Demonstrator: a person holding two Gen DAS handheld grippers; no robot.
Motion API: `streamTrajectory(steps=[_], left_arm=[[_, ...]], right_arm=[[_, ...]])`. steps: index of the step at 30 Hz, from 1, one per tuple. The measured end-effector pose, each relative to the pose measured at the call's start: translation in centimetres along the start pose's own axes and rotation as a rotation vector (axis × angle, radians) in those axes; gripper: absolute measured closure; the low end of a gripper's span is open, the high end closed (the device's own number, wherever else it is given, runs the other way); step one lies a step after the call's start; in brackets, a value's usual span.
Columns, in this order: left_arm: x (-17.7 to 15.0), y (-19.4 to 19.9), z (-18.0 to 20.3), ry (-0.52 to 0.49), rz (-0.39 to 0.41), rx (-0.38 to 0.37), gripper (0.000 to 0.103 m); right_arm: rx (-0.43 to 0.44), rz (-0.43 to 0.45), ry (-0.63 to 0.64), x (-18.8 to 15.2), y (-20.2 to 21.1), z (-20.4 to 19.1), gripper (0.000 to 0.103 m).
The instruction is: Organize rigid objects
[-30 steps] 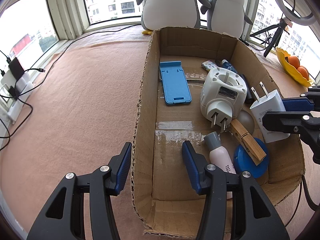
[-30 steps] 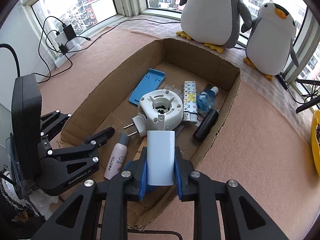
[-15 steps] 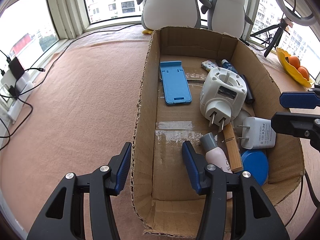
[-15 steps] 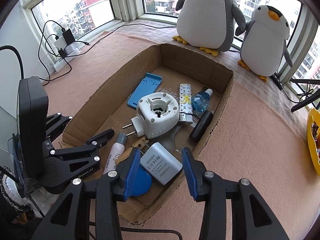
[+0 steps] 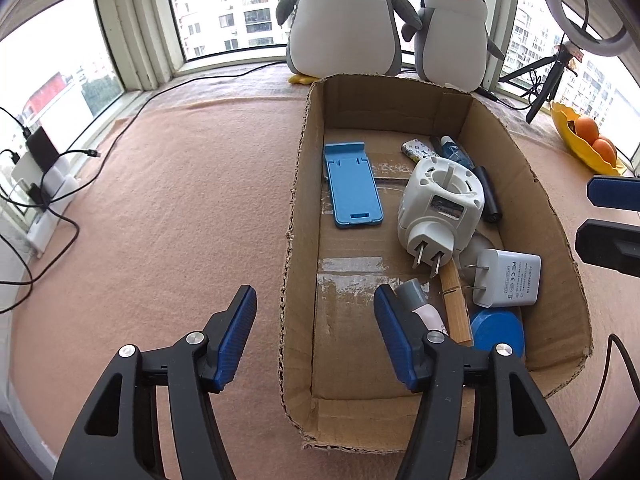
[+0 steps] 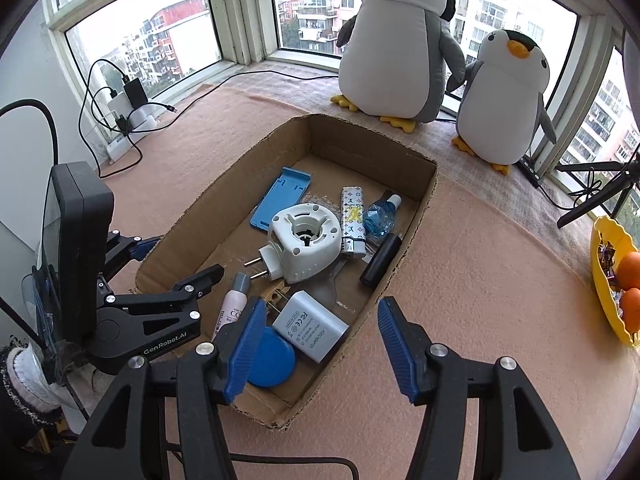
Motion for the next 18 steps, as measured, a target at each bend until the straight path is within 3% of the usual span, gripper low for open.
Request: streamTrajectory(steps=[3, 6, 12, 15, 18], left_arm=[[0.5, 1.2, 1.0, -0.036, 0.015, 0.006, 0.031], [0.8, 2.4, 2.0, -0.075, 0.021, 0.021, 0.030], [2.3, 6.3, 3.6, -0.058, 0.051, -0.011, 0.030], [3.6, 8.9, 4.6, -0.054, 0.100, -0.023, 0.022], [4.7, 11.3, 5.5, -0.053, 0.146, -0.021, 0.022]], right_arm=[[-0.017, 0.015, -0.007, -0.1, 0.9, 0.5, 0.048], [-0.036, 0.028, -0.019, -0.5, 1.8, 1.2, 0.047], [-0.052, 0.072, -0.108, -1.2, 5.2, 4.3, 0.046], [-0.090, 0.113, -0.152, -1.5, 7.4, 6.3, 0.037], [-0.131, 0.155, -0.189, -1.8, 9.5, 8.2, 0.035]])
Point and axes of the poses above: each gripper's, at about its wrist camera, not at the fingertips, and y roughly against the way its jaws point, z to its right, x to its top, the point moved 8 cm from there along -y, roughly the way its jaws point, and after that the axes turned 15 degrees about -x, right-handed, at the moved point
